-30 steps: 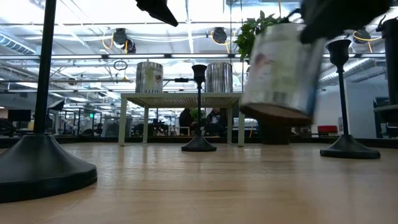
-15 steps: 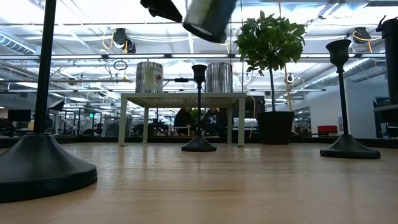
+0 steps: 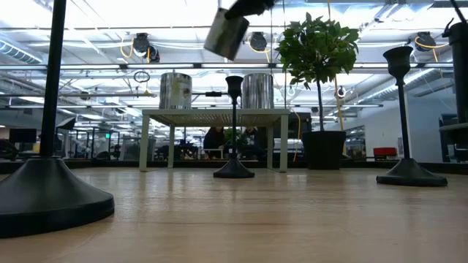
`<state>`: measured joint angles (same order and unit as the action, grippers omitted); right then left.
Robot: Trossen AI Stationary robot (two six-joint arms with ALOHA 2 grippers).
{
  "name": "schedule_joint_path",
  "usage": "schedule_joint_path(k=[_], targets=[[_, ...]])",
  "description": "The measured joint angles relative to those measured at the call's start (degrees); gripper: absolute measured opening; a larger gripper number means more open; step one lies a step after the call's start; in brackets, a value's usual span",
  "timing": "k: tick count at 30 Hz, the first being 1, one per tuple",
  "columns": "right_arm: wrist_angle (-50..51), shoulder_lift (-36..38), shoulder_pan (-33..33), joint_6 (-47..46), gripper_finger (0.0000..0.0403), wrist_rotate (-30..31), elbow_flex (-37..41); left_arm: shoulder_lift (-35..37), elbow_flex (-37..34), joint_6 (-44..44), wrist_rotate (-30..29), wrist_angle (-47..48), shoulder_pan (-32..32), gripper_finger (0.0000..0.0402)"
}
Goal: Pick & Place candle stick holders
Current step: Put the jar candle on the shelf
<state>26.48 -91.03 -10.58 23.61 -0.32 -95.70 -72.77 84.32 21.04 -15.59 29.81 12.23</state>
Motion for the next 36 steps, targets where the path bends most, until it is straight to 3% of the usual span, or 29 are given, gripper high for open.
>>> schedule_joint_path(k=[5, 9, 21, 36], targets=[[10.4, -8.3, -3.1, -0.5, 0.0, -0.3, -11.2, 0.9, 0.0, 0.0, -0.2, -0.3, 0.1, 0.0106], [15.2, -12.8, -4.4, 0.0, 0.0, -0.7, -15.0, 0.7, 0.0, -0.1, -0.7, 0.2, 0.1, 0.0106], [14.8, -15.7, -5.9, 1.1, 0.0, -2.9, -14.9, 0.8, 0.0, -1.7, -0.7, 2.3, 0.1, 0.0106], [11.0, -15.8, -7.8, -2.2, 0.0002, -2.8, -8.9, 0.8, 0.0, -4.7, -0.7, 4.8, 0.1, 0.0106]])
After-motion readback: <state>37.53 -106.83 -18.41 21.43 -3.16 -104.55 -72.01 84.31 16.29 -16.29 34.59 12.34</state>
